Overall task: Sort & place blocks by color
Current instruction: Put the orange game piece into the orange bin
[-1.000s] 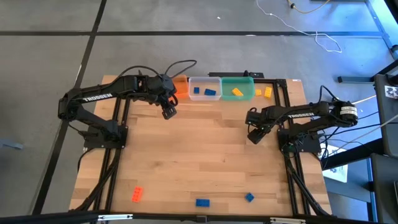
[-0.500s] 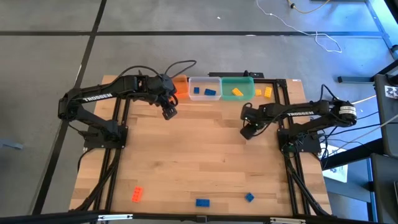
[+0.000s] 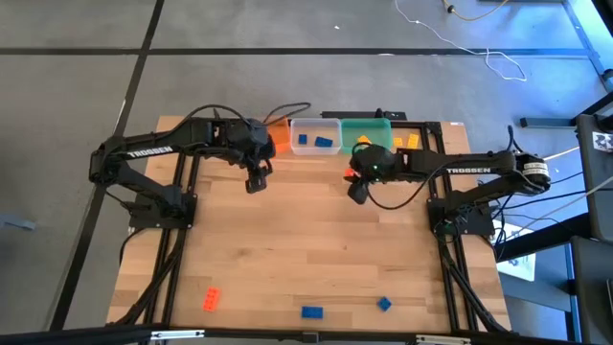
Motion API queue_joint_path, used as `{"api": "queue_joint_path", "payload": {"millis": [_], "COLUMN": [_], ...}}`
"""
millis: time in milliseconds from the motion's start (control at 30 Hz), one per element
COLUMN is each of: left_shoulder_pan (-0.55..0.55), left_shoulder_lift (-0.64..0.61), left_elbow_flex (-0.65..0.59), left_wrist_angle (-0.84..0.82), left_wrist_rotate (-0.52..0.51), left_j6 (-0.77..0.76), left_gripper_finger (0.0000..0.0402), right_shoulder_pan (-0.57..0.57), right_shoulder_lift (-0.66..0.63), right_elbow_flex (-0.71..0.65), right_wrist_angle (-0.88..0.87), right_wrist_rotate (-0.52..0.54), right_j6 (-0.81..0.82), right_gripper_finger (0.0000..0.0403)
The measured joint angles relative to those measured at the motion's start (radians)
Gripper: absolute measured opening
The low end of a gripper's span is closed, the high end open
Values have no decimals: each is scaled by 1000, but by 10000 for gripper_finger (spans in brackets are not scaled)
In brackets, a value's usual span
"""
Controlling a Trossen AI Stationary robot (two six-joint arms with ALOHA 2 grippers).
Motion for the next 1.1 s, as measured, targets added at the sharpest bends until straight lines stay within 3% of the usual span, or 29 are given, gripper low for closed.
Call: {"api": "queue_joint_path", "payload": {"millis": [233,500,833,1100], "left_shoulder_pan": [-74,-145,-196,-214], "left_shoulder_lift": [0,5,82,162], "left_elbow_flex": [0,0,2,-1], "left_wrist_angle": [124,303,433,564], "left_wrist_rotate": [-61,-42,-40,-33], "left_j6": [341,696,905,978], "left_gripper_finger": [199,198,198,198], "right_shoulder_pan": [10,10,12,43], "right_shoulder_lift": [0,0,0,18], "right_elbow_flex": [29,29,29,29], "right_wrist_angle": [162,258,366,396], "right_wrist_rotate": [-165,-341,-527,-548], "right_j6": [-60,-56,-30,-14], "right_gripper_finger": [141,141,141,141]}}
